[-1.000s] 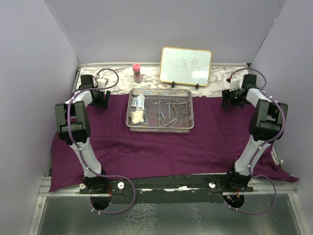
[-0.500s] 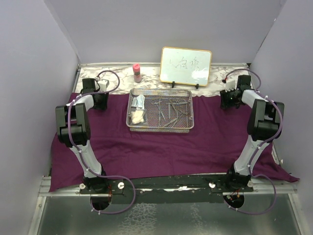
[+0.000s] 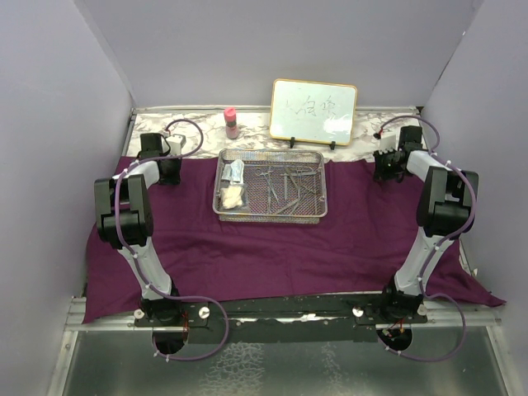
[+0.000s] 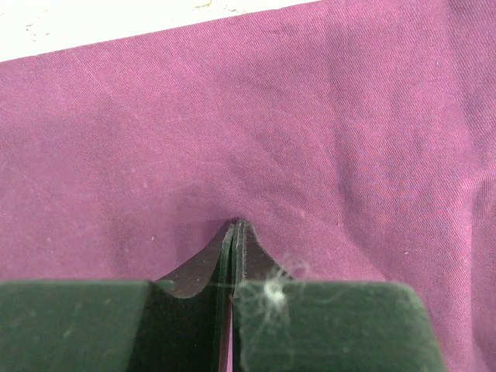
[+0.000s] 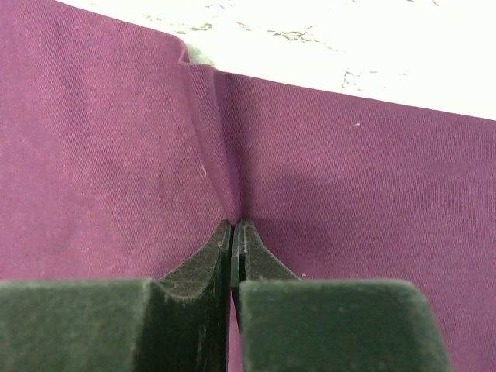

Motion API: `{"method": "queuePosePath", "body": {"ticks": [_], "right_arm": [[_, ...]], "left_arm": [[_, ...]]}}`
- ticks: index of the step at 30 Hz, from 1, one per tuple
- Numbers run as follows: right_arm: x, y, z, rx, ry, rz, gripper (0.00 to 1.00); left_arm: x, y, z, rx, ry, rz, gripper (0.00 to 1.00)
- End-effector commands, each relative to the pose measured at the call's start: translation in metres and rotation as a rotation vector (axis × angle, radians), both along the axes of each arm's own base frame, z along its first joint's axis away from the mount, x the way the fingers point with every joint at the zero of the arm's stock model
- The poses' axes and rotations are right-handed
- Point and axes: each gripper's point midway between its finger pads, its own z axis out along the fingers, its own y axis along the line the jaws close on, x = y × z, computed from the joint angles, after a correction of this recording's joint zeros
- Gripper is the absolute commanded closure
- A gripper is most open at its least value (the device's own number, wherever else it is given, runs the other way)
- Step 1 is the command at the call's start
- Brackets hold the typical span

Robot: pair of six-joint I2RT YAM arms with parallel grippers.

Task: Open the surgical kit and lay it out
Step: Smooth out the surgical kit at the center of the board.

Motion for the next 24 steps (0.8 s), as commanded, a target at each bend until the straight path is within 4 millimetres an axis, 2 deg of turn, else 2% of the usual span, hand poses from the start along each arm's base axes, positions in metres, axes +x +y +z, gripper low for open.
{"method": "queuePosePath", "body": {"ticks": [1, 8, 13, 17, 21, 24], "right_arm": [[-0.018, 0.007, -0.021, 0.017, 0.104, 0.006, 0.99], [-0.012, 0.007, -0.002, 0.02, 0.075, 0.012, 0.99], [-0.01, 0.008, 0.007, 0.02, 0.063, 0.017, 0.99], [-0.009, 0.01, 0.011, 0.036, 0.054, 0.022, 0.99], [-0.009, 0.013, 0.011, 0.051, 0.05, 0.024, 0.99], [-0.008, 0.013, 0.011, 0.053, 0.047, 0.024, 0.99]], "left_arm": [[-0.035, -0.006, -0.029, -0.022, 0.135, -0.01, 1.0], [-0.025, -0.01, -0.006, -0.044, 0.077, -0.02, 0.99], [-0.007, -0.005, 0.025, -0.02, -0.011, -0.015, 0.8], [0.006, 0.001, 0.046, 0.014, -0.063, -0.007, 0.7], [0.016, 0.007, 0.054, 0.042, -0.088, -0.004, 0.51], [0.019, 0.008, 0.048, 0.046, -0.07, -0.006, 0.38]]}}
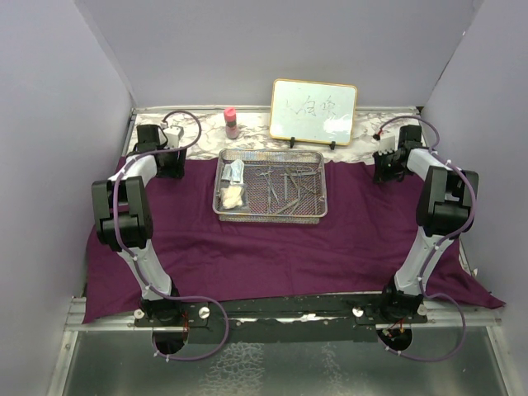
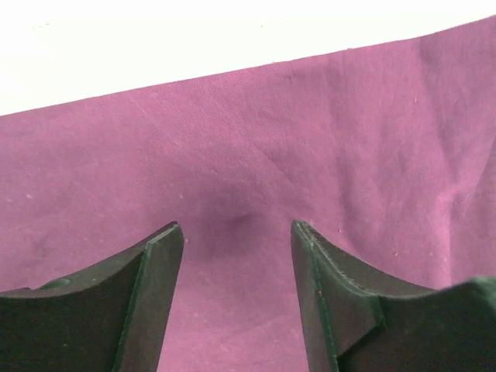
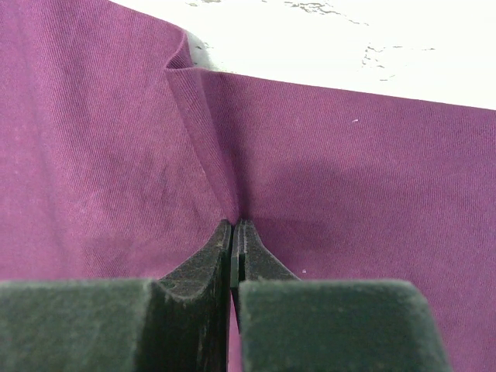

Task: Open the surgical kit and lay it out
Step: Smooth out the surgical kit at the center of the board.

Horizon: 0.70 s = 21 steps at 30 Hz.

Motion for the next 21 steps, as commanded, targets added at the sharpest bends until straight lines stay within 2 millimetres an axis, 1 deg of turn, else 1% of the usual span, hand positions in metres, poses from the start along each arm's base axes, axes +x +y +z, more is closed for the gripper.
{"method": "queuePosePath", "body": {"ticks": [1, 6, 10, 13, 17, 19, 21], "right_arm": [[0.002, 0.009, 0.009, 0.032, -0.01, 0.018, 0.99], [0.001, 0.01, 0.006, 0.038, -0.009, 0.019, 0.99], [-0.001, 0.011, 0.005, 0.041, -0.007, 0.02, 0.99], [-0.002, 0.01, 0.004, 0.036, -0.009, 0.021, 0.99], [-0.003, 0.01, 0.004, 0.035, -0.01, 0.023, 0.99], [-0.003, 0.01, 0.005, 0.034, -0.01, 0.024, 0.99], [-0.004, 0.01, 0.005, 0.033, -0.01, 0.024, 0.99]], "left_arm": [[0.01, 0.007, 0.015, 0.037, -0.027, -0.002, 0.35], [0.015, 0.007, 0.002, 0.021, 0.001, 0.017, 0.26], [0.014, 0.008, -0.01, 0.022, 0.025, 0.022, 0.23], [0.013, 0.01, -0.018, 0.036, 0.039, 0.021, 0.23], [0.008, 0.008, -0.029, 0.027, 0.066, 0.018, 0.23], [0.004, 0.007, -0.037, 0.023, 0.085, 0.018, 0.25], [-0.002, 0.006, -0.044, 0.017, 0.106, 0.018, 0.3]]}}
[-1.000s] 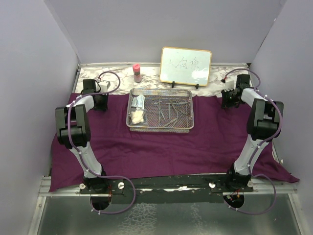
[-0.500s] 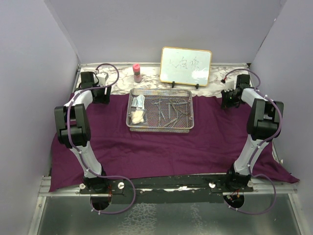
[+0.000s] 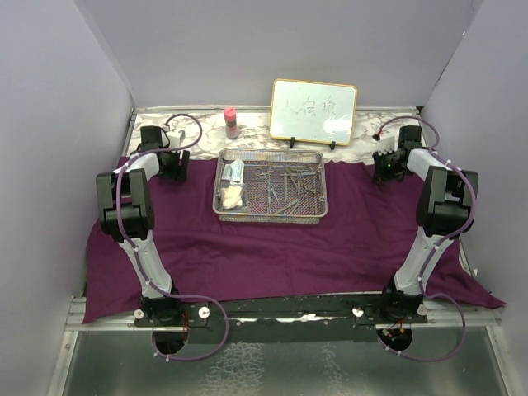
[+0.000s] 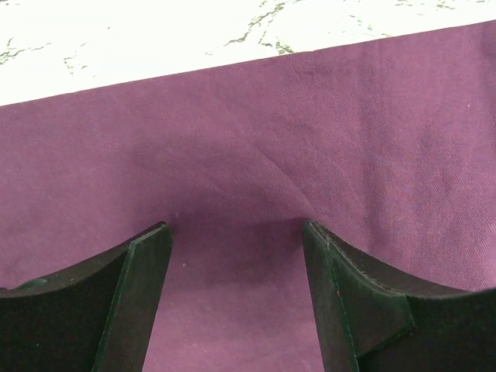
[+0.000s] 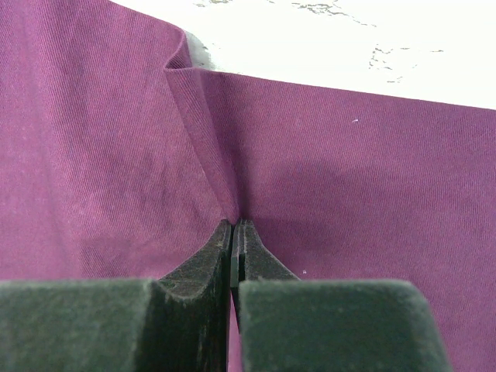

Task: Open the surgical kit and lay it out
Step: Smooth out the surgical kit at the center of the board.

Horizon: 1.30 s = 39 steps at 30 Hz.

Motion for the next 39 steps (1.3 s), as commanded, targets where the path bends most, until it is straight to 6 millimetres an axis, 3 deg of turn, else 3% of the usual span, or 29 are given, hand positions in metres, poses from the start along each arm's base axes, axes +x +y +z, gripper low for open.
{"method": "queuePosePath", "body": {"ticks": [1, 9, 14, 24, 27, 39], "right_arm": [[-0.003, 0.007, 0.005, 0.019, -0.01, 0.017, 0.99], [-0.003, 0.009, 0.004, 0.029, -0.007, 0.019, 0.99], [-0.005, 0.011, 0.0, 0.039, 0.003, 0.022, 0.99], [0.002, -0.004, -0.013, -0.033, 0.022, -0.009, 0.99], [0.006, -0.01, -0.017, -0.056, 0.031, -0.013, 0.99], [0.033, -0.028, -0.033, -0.125, 0.055, -0.039, 0.99]], "left_arm": [[-0.014, -0.001, -0.022, -0.006, 0.06, 0.007, 0.32], [-0.041, -0.008, -0.05, -0.04, 0.142, 0.022, 0.55], [-0.048, -0.014, -0.056, -0.068, 0.162, 0.017, 0.7], [-0.04, -0.017, -0.047, -0.087, 0.141, 0.015, 0.89], [-0.037, -0.016, -0.047, -0.088, 0.142, 0.016, 1.0], [-0.012, -0.008, -0.043, -0.063, 0.115, 0.039, 1.0]]}}
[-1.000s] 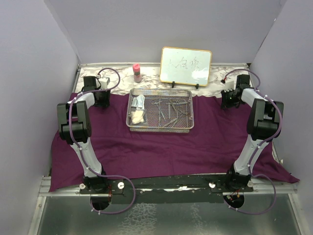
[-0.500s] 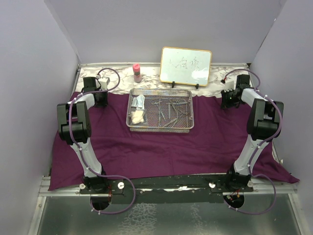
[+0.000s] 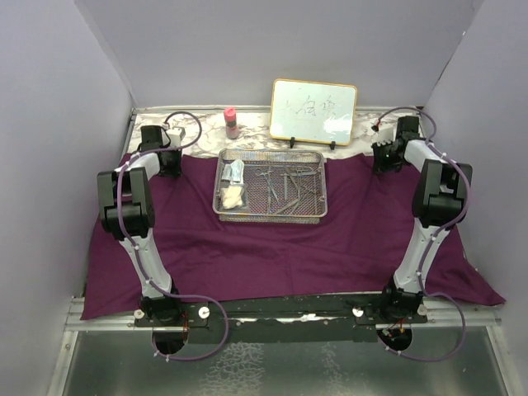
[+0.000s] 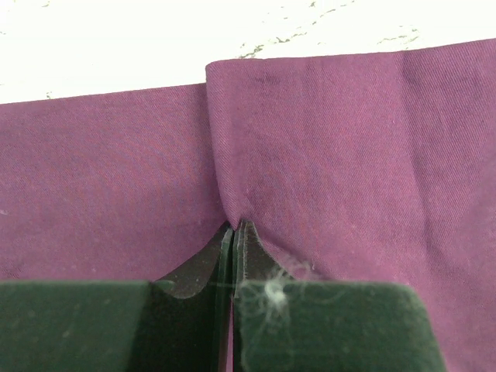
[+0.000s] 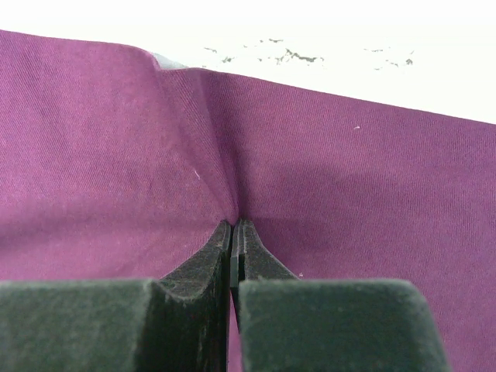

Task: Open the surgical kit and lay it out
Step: Smooth out the surgical kit at the center of the board.

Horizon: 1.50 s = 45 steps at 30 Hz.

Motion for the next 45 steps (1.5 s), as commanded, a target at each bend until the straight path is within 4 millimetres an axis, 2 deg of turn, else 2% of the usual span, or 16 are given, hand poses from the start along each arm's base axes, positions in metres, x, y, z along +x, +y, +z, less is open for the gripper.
{"method": "queuePosePath", "body": {"ticks": [1, 11, 23, 35, 45], "right_arm": [[-0.001, -0.017, -0.034, -0.087, 0.08, -0.026, 0.99], [0.012, -0.036, -0.042, -0.131, 0.106, -0.056, 0.99], [0.017, -0.047, -0.045, -0.153, 0.133, -0.084, 0.99], [0.009, -0.055, -0.042, -0.181, 0.161, -0.108, 0.99], [-0.002, -0.062, -0.04, -0.199, 0.167, -0.115, 0.99]], "left_arm": [[-0.017, 0.003, -0.039, 0.007, 0.139, 0.025, 1.0], [0.007, 0.012, -0.032, 0.021, 0.108, 0.058, 1.0], [0.035, 0.024, -0.028, 0.037, 0.083, 0.083, 1.0], [0.054, 0.031, -0.019, 0.037, 0.069, 0.084, 1.0], [0.056, 0.028, -0.024, 0.023, 0.086, 0.067, 1.0]]}}
